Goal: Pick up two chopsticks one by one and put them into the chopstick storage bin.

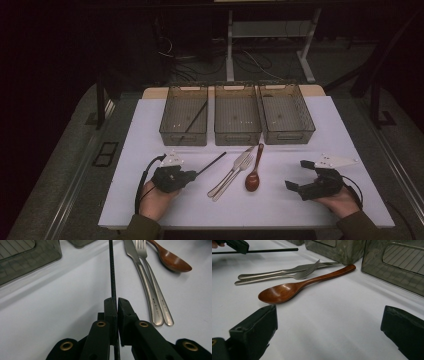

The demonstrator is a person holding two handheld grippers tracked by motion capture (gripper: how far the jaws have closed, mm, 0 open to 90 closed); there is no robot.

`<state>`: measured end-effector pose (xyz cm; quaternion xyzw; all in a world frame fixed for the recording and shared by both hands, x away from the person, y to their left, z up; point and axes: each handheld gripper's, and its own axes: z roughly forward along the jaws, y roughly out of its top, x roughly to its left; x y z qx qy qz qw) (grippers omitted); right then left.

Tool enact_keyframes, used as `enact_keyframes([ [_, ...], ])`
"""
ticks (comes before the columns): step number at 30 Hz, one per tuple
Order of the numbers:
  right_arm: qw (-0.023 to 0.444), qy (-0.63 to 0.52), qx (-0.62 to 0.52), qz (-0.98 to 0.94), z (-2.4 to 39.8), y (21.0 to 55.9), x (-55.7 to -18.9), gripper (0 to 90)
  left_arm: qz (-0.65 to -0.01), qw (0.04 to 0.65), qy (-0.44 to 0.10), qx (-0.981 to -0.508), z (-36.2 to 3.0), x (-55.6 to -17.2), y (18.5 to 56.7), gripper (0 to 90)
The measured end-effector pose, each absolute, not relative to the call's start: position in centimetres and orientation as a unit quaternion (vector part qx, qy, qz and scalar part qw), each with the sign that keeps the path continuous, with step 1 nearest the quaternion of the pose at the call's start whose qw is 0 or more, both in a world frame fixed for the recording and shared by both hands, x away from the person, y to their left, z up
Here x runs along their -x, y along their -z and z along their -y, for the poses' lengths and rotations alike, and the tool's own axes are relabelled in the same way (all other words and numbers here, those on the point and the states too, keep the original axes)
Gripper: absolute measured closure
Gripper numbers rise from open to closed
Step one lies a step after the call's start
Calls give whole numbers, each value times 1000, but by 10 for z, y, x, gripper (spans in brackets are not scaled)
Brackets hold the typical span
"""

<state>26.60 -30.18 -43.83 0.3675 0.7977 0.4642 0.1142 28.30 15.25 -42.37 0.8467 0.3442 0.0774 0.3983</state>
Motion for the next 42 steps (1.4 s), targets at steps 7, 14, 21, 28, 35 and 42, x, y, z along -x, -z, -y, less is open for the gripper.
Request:
enact_keyframes([
  [7,114,-463,-369,-798,302,438,-266,2,-339,407,-72,-845,-156,-283,415,857],
  [14,115,-464,-368,-798,302,438,-266,3,-341,417,-70,-840,-158,-285,405,857],
  [21,114,-463,-369,-798,302,438,-266,2,-342,426,-81,-834,-163,-290,392,857],
  [28,115,-462,-370,-798,302,439,-266,3,-349,432,-93,-827,-168,-299,381,857],
  [35,115,-462,-371,-797,302,439,-266,2,-362,429,-106,-821,-171,-310,373,857],
  [42,116,-463,-374,-796,302,439,-266,2,-372,427,-119,-815,-174,-329,361,857],
])
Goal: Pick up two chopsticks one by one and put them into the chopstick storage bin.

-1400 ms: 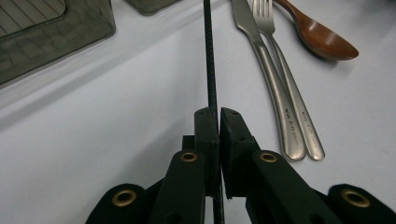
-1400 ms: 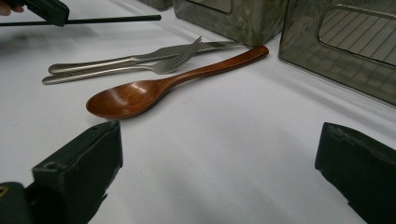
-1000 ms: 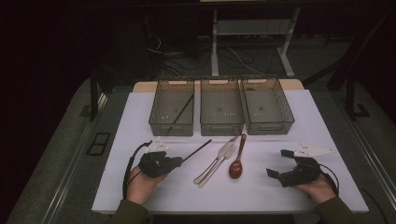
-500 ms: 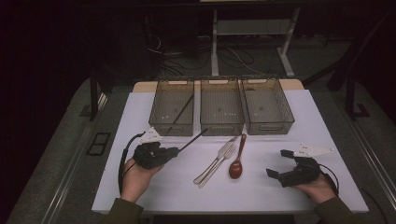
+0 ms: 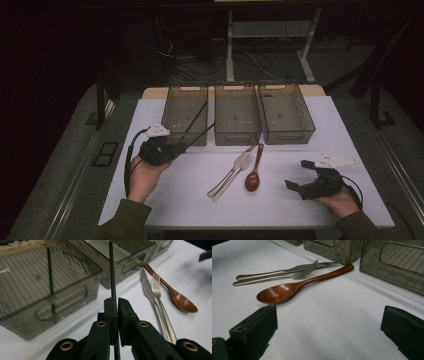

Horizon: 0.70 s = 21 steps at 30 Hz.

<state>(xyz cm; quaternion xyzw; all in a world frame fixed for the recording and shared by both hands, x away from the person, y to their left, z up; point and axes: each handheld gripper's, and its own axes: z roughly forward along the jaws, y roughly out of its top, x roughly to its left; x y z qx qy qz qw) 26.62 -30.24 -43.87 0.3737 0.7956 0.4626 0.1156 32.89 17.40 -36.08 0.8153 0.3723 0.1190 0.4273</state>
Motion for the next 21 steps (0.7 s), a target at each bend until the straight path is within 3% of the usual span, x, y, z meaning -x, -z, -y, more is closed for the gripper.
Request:
enact_keyframes([
  [21,117,-465,-375,-793,304,438,-266,2,-410,410,-152,-801,-171,-408,335,857],
])
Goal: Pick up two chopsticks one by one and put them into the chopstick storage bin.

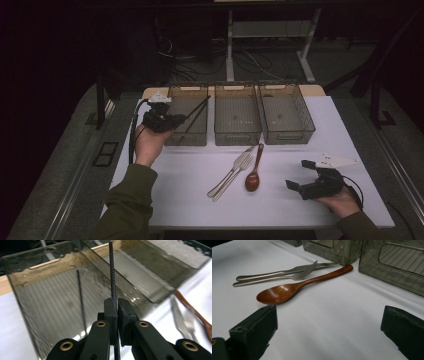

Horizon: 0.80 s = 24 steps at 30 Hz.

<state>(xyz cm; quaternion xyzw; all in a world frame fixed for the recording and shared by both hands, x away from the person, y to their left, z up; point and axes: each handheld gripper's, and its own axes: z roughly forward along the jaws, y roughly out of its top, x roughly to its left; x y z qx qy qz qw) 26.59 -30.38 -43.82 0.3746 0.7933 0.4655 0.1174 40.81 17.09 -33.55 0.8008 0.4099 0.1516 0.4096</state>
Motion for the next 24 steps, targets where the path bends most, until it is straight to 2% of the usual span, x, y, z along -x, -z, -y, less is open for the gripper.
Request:
enact_keyframes([
  [11,116,-466,-374,-793,304,438,-266,3,-448,390,-165,-787,-168,-450,338,856],
  [24,115,-469,-371,-793,304,437,-266,2,-481,343,-158,-791,-165,-487,366,856],
])
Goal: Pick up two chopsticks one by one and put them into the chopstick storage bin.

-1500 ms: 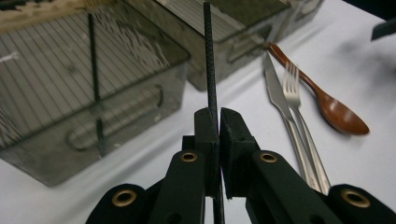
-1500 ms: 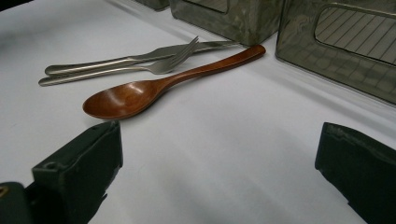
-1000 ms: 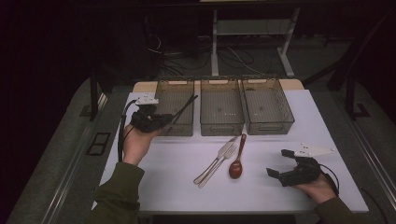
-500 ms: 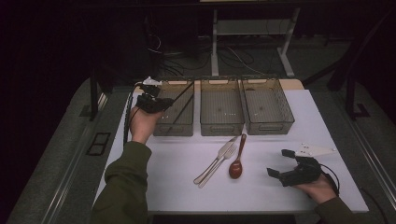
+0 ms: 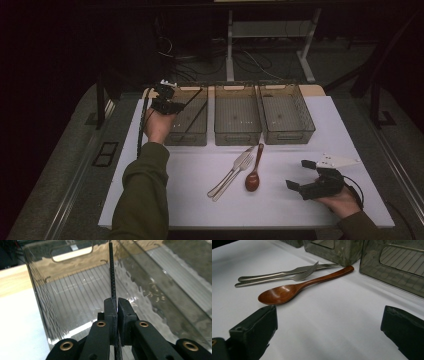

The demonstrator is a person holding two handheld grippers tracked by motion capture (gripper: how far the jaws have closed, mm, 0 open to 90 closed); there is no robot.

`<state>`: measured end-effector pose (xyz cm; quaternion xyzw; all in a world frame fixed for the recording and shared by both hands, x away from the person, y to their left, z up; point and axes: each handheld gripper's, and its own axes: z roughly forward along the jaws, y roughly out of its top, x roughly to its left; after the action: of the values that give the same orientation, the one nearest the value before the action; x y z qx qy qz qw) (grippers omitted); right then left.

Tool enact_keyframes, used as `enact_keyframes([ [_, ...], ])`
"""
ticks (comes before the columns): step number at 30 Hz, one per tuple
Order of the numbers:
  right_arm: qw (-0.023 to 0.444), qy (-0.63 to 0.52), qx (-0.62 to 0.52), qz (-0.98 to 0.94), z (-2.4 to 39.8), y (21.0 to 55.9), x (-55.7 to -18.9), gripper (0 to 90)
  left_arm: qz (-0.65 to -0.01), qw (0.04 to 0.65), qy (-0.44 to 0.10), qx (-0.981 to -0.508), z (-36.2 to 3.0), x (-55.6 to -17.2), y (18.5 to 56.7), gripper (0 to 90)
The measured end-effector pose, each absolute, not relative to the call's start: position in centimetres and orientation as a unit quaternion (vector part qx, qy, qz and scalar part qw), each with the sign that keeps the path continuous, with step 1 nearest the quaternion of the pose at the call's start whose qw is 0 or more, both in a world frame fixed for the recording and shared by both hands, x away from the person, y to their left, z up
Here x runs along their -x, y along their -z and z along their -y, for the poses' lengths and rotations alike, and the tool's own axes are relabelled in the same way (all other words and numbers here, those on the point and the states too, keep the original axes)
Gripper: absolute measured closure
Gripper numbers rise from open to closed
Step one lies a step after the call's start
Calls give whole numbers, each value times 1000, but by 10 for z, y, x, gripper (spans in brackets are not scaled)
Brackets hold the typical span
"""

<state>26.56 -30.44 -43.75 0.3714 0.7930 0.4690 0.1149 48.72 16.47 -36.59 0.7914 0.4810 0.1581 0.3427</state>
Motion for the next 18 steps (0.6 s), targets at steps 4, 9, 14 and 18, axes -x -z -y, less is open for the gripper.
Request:
enact_keyframes([
  [4,115,-470,-371,-793,305,437,-265,2,-479,330,-158,-798,-158,-490,370,855],
  [9,116,-470,-371,-792,305,437,-265,3,-478,325,-154,-801,-156,-492,374,846],
  [14,116,-471,-370,-792,305,437,-265,3,-478,319,-159,-803,-155,-492,375,717],
  [18,117,-472,-370,-791,306,437,-265,3,-470,331,-164,-802,-157,-488,369,638],
])
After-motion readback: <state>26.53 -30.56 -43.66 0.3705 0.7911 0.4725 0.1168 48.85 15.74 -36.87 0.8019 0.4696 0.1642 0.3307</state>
